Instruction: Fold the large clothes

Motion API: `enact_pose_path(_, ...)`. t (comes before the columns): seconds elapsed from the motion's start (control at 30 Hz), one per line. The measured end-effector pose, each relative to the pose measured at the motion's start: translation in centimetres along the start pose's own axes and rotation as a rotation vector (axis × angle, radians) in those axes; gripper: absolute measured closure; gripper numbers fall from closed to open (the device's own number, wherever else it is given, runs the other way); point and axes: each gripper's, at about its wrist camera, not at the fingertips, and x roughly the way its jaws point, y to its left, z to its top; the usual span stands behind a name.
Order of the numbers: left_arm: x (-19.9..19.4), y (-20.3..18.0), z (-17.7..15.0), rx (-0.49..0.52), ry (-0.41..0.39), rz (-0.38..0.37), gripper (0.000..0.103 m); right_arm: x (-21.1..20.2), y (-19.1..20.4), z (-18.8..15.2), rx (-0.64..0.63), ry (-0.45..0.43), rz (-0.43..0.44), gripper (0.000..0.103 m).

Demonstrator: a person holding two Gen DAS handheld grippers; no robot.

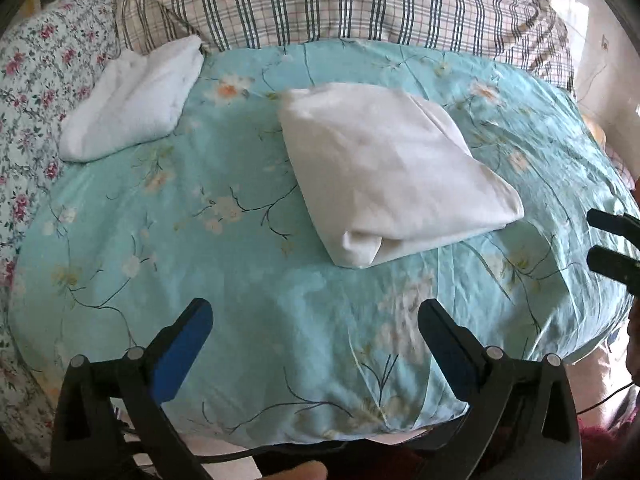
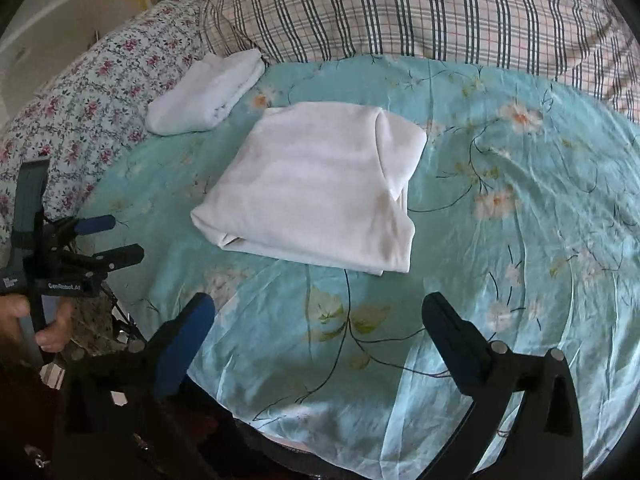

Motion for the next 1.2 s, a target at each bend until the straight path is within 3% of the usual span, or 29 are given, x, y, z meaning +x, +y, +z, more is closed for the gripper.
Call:
enact_pose_path(0.17, 2.0, 0.9, -0.4, -0.044, 0.054, -0.014, 0.001, 2.2, -0.3, -0.5, 0.023, 0.053, 0.008, 0.000)
enact_pose_path(0.27, 2.8, 1.0, -0.5, -0.048, 0.064, 0.024, 0.001, 3.4, -0.1, -0.7, 0.023, 0.075, 0.008, 0.000)
enact_pose_path(0.6, 2.2, 0.8, 2.1, -0.016, -0.014, 0.119, 0.001, 5.0, 0.7, 0.7, -0.013, 0.090, 0.020, 0.000)
enact_pose_path(1.2, 2.0, -0.8, 4.5, 0.057, -0.070, 0.137, 0.001, 6.0, 0.5, 3.9, -0.054, 0.075, 0.025, 0.000)
